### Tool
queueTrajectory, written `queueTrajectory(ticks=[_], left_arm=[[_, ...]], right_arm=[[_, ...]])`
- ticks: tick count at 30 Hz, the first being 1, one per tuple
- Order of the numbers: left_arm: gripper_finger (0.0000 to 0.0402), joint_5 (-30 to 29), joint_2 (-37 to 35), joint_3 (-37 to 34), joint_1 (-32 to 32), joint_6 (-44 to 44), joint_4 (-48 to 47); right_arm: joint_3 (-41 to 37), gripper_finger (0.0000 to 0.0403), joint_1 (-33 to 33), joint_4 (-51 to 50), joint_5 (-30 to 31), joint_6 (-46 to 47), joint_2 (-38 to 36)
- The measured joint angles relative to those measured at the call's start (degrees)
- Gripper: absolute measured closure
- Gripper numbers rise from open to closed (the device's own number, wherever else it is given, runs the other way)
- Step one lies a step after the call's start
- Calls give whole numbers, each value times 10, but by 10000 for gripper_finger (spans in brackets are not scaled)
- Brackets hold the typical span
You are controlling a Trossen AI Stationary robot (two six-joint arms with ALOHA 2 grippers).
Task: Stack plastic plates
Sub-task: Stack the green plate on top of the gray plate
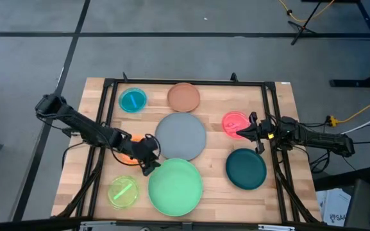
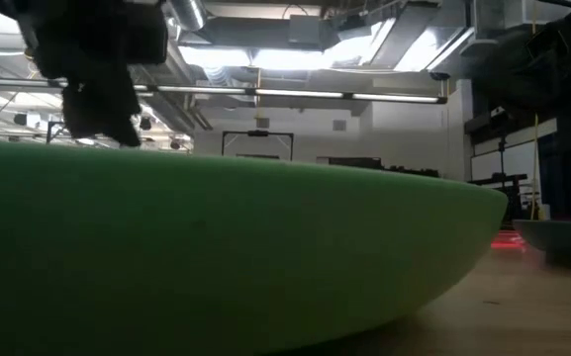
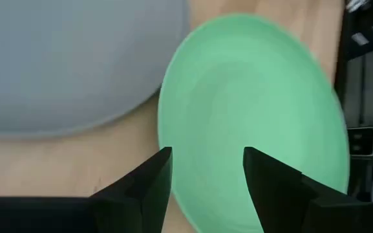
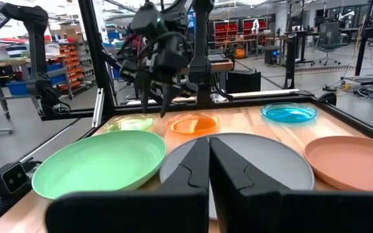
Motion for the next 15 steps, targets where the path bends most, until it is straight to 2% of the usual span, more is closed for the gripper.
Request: queueTrajectory(ticks=[15], left_arm=[[218, 21, 133, 0, -2, -11, 31]], right_arm=[[0, 402, 0, -2, 0, -12, 0]])
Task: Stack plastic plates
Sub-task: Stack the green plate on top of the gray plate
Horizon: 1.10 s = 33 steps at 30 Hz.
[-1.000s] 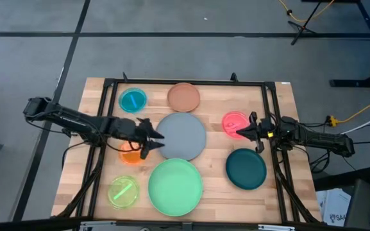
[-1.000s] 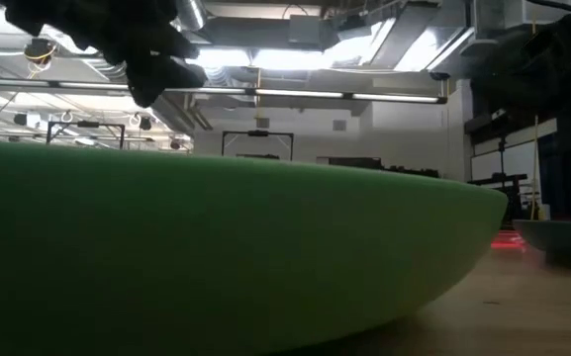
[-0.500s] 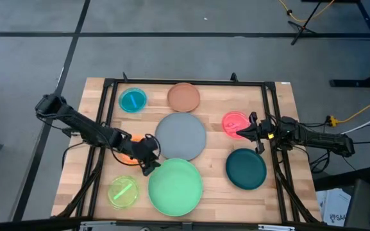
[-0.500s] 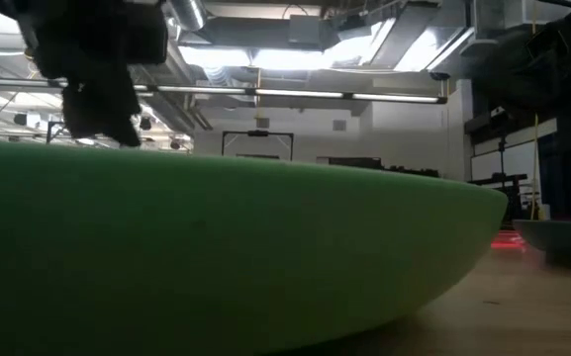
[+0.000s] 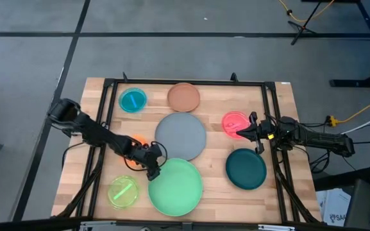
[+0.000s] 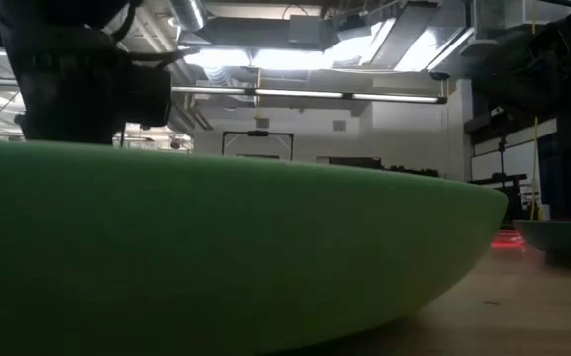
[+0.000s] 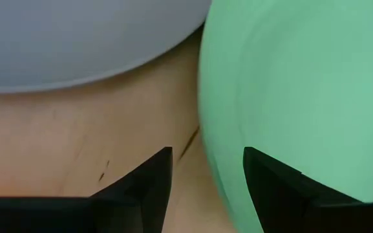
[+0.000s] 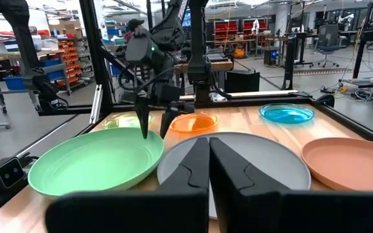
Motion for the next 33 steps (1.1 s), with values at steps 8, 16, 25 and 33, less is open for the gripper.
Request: queueTrajectory(ticks=[8, 16, 25, 33], left_arm=[[274, 0, 28, 0, 0, 11, 12], [376, 12, 28, 0, 0, 9, 27], [394, 44, 22, 0, 0, 11, 50], [394, 68, -31, 37, 24, 62, 29]], right_arm=[[0, 402, 0, 0, 0, 0, 0], [0, 402, 0, -9, 32, -2, 0], [0, 402, 0, -26, 47, -2, 0], [0, 402, 0, -23, 50, -2, 0]])
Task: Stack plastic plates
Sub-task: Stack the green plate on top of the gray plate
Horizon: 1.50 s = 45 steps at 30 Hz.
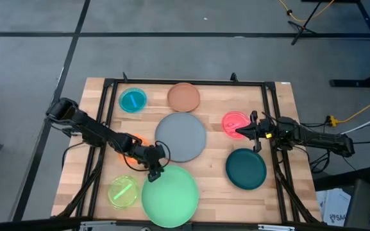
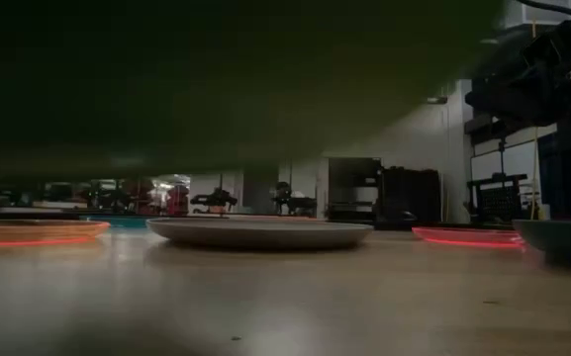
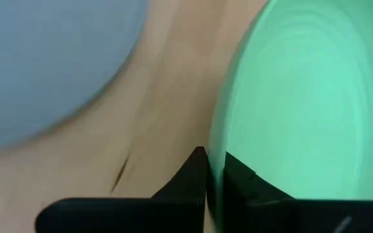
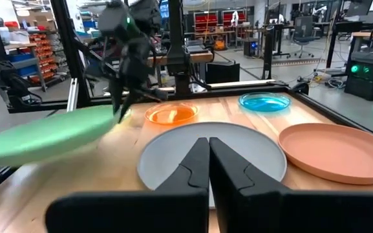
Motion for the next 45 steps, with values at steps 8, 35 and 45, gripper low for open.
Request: queueTrajectory(ticks=[8, 35, 45], left_arm=[[393, -28, -12, 93, 68, 116, -75], [392, -12, -12, 103, 346, 350, -95], [392, -13, 3, 62, 359, 367, -60]], right_arm=[[0, 402, 0, -1, 20, 0, 0], [0, 402, 0, 1, 57, 7, 0], [0, 402, 0, 1, 76, 9, 0]])
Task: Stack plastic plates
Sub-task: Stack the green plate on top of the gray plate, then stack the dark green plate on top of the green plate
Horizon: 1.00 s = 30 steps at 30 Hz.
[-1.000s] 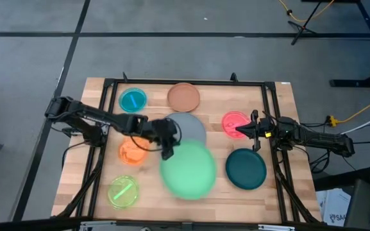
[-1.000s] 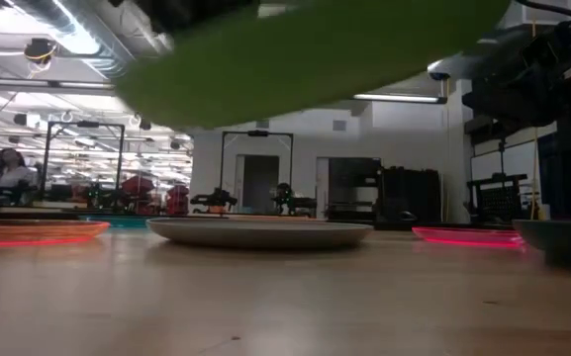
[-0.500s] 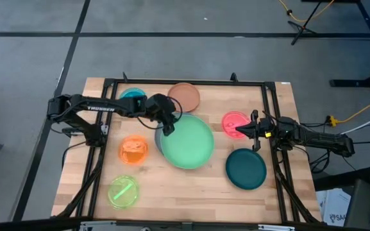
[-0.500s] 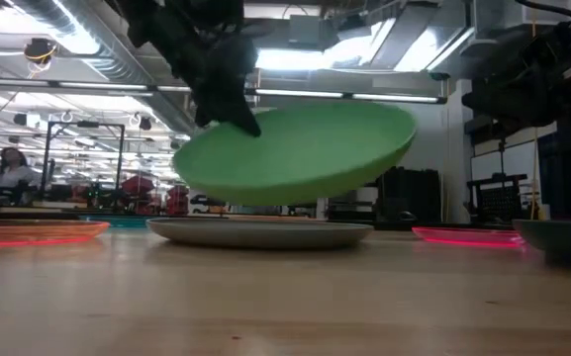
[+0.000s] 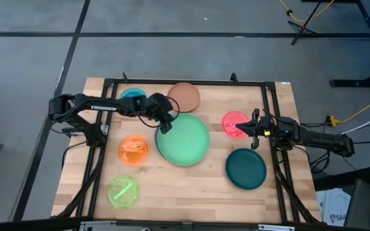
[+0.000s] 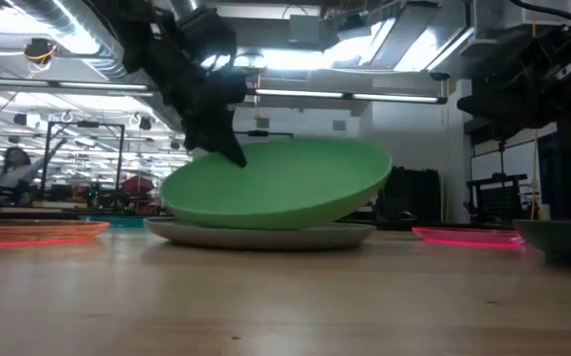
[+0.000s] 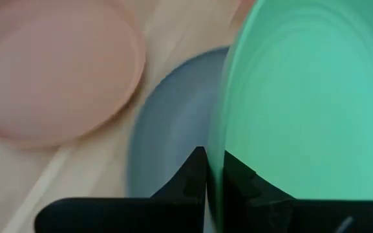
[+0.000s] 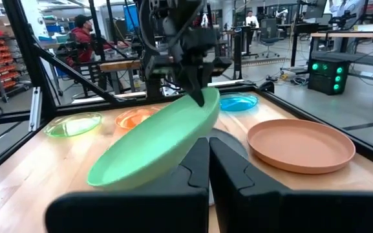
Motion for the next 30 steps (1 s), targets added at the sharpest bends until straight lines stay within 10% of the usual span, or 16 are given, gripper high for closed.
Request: queueTrajectory(ticks=[16, 30], left_arm=[[387, 0, 3, -7, 30, -9, -2], [280, -2, -13, -7, 25, -1, -24]], right_arm=[[0, 402, 0, -1, 10, 18, 0], [0, 338, 0, -13, 51, 49, 12]])
